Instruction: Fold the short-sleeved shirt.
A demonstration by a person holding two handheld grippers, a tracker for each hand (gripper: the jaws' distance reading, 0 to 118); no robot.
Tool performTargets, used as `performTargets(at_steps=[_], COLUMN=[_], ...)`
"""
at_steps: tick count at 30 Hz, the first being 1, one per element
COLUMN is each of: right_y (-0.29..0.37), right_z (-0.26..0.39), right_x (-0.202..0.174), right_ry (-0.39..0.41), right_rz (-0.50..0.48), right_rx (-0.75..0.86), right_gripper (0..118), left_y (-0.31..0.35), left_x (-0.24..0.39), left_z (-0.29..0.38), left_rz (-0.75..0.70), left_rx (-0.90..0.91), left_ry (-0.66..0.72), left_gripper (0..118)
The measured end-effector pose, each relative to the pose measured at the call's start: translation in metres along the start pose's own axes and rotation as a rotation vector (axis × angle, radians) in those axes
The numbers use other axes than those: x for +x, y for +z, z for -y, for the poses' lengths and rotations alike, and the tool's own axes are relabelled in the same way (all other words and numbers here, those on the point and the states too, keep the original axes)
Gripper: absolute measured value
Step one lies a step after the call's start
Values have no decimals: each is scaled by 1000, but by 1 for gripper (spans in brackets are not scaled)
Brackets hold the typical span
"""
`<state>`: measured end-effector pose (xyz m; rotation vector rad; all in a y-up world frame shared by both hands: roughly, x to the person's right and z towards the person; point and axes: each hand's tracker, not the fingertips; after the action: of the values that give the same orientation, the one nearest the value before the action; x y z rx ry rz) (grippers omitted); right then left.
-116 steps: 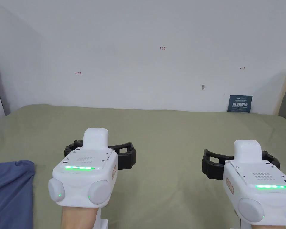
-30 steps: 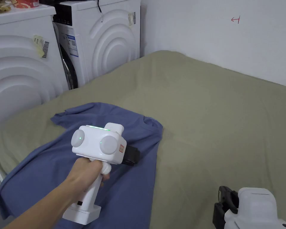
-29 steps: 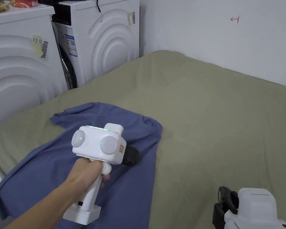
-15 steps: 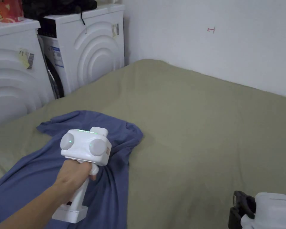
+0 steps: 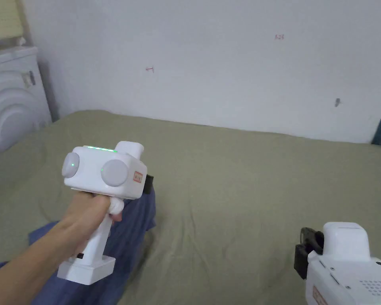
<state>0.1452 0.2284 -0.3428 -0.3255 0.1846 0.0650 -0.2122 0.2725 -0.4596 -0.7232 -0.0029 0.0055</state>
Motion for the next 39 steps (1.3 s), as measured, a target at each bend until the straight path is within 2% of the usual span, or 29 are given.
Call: performTargets(at_steps=[3,7,11,13,19,26,27,28,29,30,32,35,36,37,38,39], right_y=[19,36,40,34,3,-14,-13,-12,-10,-8,-3,4,7,10,13,16], right_z=[1,6,17,25,51,64,63,62,61,59,57,54,54,54,53,53], right_x=[40,86,122,137,163,161,159,157,155,153,148,141,138,135,131,127], right_ry=[-24,-32,-71,-78,-123,-119,-118,-115,-112,-107,-101,-112,-116,-117,-117,-115], right_rz=[79,181,257,291,316,305,302,296,293,291,287,273,265,259,251,242], right_rx=[-2,-7,-27,-50,-116,-159,-159,-157,-154,-149,-135,-118,-110,-105,-99,-93], right_gripper=[0,0,0,0,0,0,0,0,0,0,0,0,0,0,0,0], left_y=[-5,-21,-51,-79,-174,-182,-177,-173,-169,-156,-125,-76,-57,-37,-19,-1], left_x=[85,189,265,289,299,286,283,279,274,263,250,218,206,192,180,170], left_z=[-13,-19,-9,7,66,74,72,72,72,76,69,75,79,85,93,102], left_rz=[124,324,460,484,364,408,412,404,399,385,345,294,260,221,189,155], left_rx=[36,25,-31,-84,-284,-286,-267,-254,-244,-204,-121,19,48,92,141,193], left_ry=[-93,-138,-153,-163,-160,-165,-170,-173,-171,-157,-152,-109,-96,-76,-64,-38], left_gripper=[3,3,3,3,3,6,20,54,109,118,101,97,92,77,33,0])
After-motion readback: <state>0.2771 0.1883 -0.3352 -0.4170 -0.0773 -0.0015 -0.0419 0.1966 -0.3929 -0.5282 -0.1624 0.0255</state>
